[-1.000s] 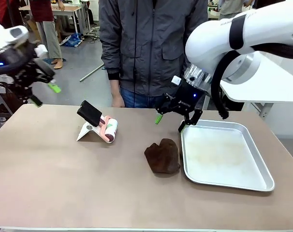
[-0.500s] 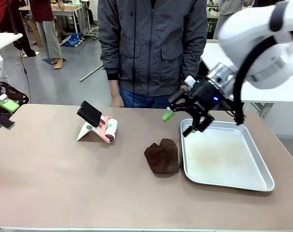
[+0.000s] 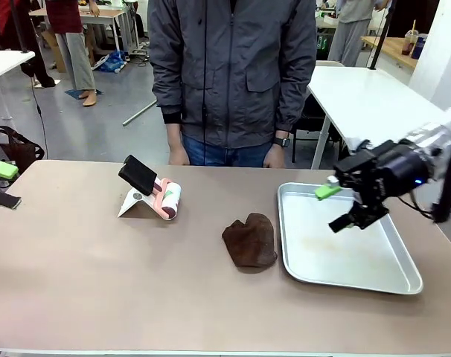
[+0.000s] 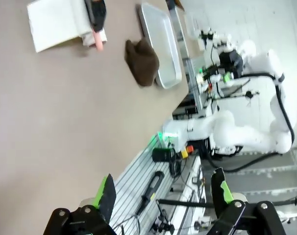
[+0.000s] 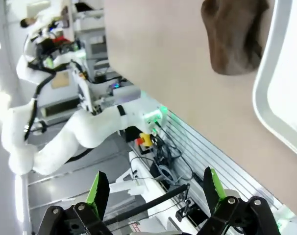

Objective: Clean the surface of the table.
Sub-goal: Return the Lint Roller and towel to their original positions.

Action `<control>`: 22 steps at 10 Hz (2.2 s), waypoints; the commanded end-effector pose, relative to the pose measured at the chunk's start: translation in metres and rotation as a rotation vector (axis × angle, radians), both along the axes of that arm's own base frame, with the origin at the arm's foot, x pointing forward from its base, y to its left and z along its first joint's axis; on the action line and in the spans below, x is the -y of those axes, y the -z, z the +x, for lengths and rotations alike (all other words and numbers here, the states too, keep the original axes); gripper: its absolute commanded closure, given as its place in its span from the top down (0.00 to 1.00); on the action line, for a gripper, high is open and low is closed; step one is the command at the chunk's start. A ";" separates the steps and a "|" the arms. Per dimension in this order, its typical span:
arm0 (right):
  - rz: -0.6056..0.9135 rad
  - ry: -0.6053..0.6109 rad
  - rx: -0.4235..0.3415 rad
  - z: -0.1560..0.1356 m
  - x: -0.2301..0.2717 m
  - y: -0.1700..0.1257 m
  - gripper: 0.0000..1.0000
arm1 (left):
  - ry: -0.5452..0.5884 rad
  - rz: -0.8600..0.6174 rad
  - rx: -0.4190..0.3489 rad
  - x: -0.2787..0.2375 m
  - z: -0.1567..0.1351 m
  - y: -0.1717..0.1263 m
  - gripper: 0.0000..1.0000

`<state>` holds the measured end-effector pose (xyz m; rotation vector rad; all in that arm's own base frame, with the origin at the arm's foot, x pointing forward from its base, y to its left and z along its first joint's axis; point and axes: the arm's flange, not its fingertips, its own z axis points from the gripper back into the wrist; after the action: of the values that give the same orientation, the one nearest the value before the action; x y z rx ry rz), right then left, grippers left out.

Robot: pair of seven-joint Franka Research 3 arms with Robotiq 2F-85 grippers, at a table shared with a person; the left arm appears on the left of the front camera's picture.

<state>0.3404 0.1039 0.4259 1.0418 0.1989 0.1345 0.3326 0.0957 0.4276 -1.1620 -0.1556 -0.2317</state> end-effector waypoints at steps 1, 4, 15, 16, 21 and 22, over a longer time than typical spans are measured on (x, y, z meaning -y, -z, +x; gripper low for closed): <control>0.136 0.088 0.069 -0.022 0.038 0.010 1.00 | -0.126 -0.024 0.026 0.005 0.005 0.010 1.00; 0.275 0.227 0.116 -0.043 0.065 0.035 1.00 | -0.127 -0.005 -0.062 0.007 0.017 0.022 1.00; 0.159 0.155 0.069 -0.004 0.068 0.001 1.00 | -0.104 -0.009 -0.001 -0.003 0.009 0.015 1.00; 0.159 0.155 0.069 -0.004 0.068 0.001 1.00 | -0.104 -0.009 -0.001 -0.003 0.009 0.015 1.00; 0.159 0.155 0.069 -0.004 0.068 0.001 1.00 | -0.104 -0.009 -0.001 -0.003 0.009 0.015 1.00; 0.159 0.155 0.069 -0.004 0.068 0.001 1.00 | -0.104 -0.009 -0.001 -0.003 0.009 0.015 1.00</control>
<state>0.3385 0.0383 0.4210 1.2111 0.0310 0.0494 0.3440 0.0976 0.4098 -1.1497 -0.2061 -0.1271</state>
